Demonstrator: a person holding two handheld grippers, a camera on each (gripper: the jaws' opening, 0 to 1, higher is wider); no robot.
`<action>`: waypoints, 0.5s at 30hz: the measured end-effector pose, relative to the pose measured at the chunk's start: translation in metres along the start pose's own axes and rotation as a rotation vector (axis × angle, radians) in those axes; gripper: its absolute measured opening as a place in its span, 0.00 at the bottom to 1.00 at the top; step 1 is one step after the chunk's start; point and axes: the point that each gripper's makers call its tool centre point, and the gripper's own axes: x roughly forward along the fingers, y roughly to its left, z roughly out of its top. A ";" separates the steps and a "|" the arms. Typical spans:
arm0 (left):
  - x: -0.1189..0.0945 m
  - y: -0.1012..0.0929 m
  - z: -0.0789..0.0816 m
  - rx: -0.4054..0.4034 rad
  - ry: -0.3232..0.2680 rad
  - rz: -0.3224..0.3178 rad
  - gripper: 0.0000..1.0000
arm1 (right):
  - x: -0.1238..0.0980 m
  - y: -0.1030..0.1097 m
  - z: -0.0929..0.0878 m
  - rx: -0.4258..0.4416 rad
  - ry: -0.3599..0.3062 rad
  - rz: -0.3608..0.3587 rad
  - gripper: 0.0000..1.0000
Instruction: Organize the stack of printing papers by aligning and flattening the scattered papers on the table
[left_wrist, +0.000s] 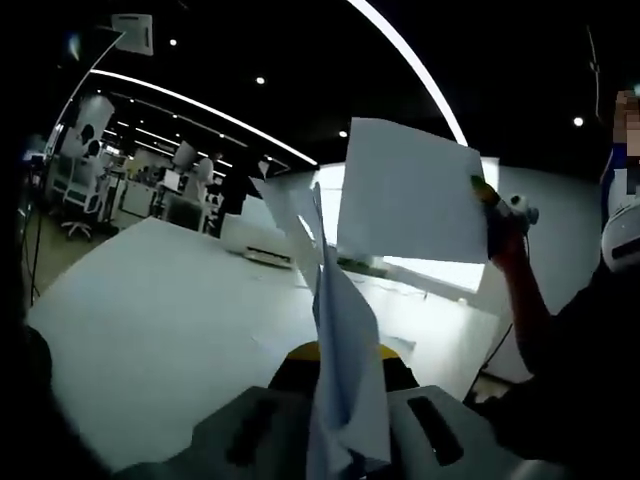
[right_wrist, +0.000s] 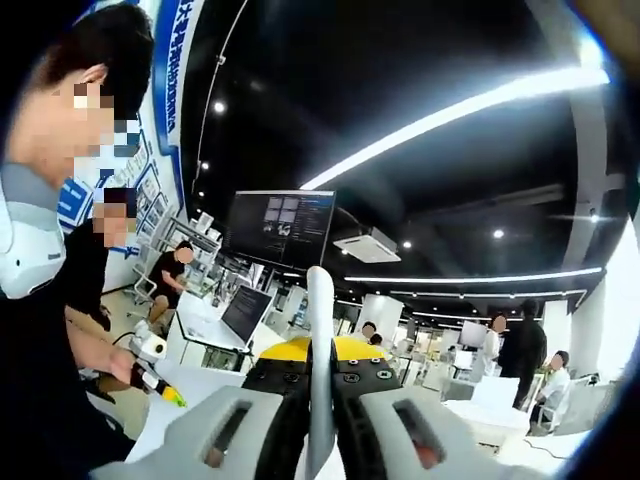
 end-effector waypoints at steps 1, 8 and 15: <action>0.000 0.000 0.000 0.000 -0.001 0.000 0.06 | 0.000 0.001 0.000 0.000 0.001 0.003 0.02; -0.005 0.004 0.003 -0.006 -0.022 0.011 0.06 | 0.006 0.011 0.007 0.018 -0.004 0.029 0.02; -0.006 0.006 0.002 -0.027 -0.037 0.019 0.06 | 0.009 0.022 0.020 0.036 -0.038 0.062 0.02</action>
